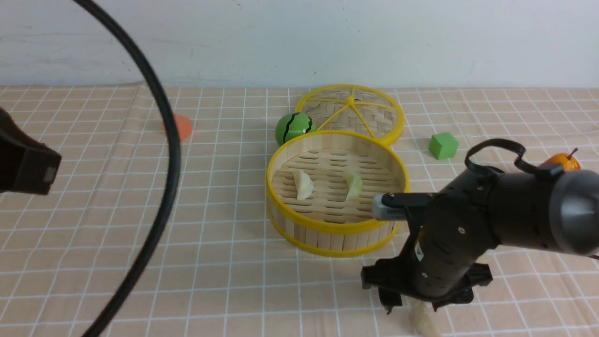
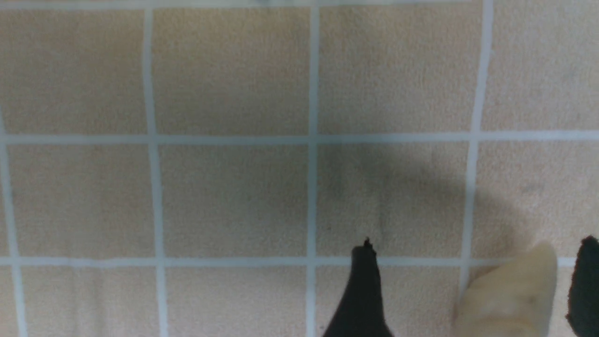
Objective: Put the dumplings into the steamer on the table with the brown tablecloth.
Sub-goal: 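Reach for and grasp a dumpling lying on the table beside the steamer, then place the dumpling in the bamboo steamer basket with the right gripper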
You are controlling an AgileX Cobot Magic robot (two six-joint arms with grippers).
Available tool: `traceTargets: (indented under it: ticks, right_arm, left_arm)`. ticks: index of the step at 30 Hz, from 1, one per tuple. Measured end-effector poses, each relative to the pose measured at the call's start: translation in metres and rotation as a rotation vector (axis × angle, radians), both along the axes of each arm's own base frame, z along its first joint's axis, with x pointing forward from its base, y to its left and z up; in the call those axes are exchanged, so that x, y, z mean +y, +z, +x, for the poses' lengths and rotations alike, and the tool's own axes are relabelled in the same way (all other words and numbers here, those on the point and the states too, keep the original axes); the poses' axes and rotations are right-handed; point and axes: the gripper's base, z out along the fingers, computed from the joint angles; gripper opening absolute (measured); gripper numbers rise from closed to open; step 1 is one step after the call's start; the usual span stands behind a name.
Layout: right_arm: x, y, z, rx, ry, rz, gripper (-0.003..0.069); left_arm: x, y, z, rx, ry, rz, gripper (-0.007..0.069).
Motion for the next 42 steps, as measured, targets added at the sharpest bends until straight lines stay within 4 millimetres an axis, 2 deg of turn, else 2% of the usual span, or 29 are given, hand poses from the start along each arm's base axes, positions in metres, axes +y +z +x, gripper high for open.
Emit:
traceTargets:
  ticks: [4,8,11,18,22,28,32,34,35,37,38,39,42]
  right_arm:
    - [-0.006,-0.001,-0.006,0.080,0.054,-0.090,0.0443]
    - [-0.009,-0.001,-0.010,0.121,0.157,-0.136,0.0358]
    - [-0.007,-0.001,-0.010,0.118,0.178,-0.127,0.0328]
    - [-0.006,-0.001,-0.009,0.099,0.230,-0.121,0.0310]
    - [-0.005,-0.001,-0.010,0.108,0.323,-0.132,0.0178]
    - [-0.005,0.004,-0.011,0.136,0.381,-0.151,0.0170]
    - [0.002,0.039,0.001,0.060,0.419,-0.127,0.0170]
    - [0.011,0.070,0.014,-0.033,0.439,-0.098,0.0170]
    - [0.013,0.076,0.017,-0.051,0.441,-0.092,0.0170]
    - [0.025,0.102,0.035,-0.135,0.457,-0.068,0.0170]
    - [0.026,0.104,0.037,-0.142,0.458,-0.066,0.0170]
    - [0.037,0.112,0.053,-0.183,0.457,-0.052,0.0170]
    - [0.053,0.111,0.077,-0.215,0.457,-0.040,0.0170]
  left_arm:
    - [0.010,0.008,-0.014,-0.044,0.000,-0.031,-0.0014]
    - [0.014,0.010,-0.020,-0.063,0.000,-0.043,-0.0014]
    - [0.014,0.011,-0.020,-0.065,0.000,-0.044,-0.0014]
    - [0.014,0.010,-0.020,-0.064,0.000,-0.044,-0.0014]
    - [0.015,0.008,-0.021,-0.041,0.005,-0.030,-0.0014]
    - [0.018,-0.009,-0.025,0.006,0.008,0.001,-0.0014]
    - [0.027,-0.026,-0.038,0.025,0.012,0.001,-0.0014]
    - [0.033,-0.035,-0.048,0.026,0.018,-0.009,-0.0014]
    - [0.035,-0.035,-0.049,0.023,0.019,-0.012,-0.0014]
    - [0.039,-0.044,-0.057,0.015,0.019,-0.019,-0.0014]
    - [0.039,-0.045,-0.056,0.016,0.020,-0.019,-0.0014]
    - [0.040,-0.048,-0.057,0.005,0.016,-0.026,-0.0014]
    - [0.038,-0.049,-0.056,-0.005,0.012,-0.033,-0.0014]
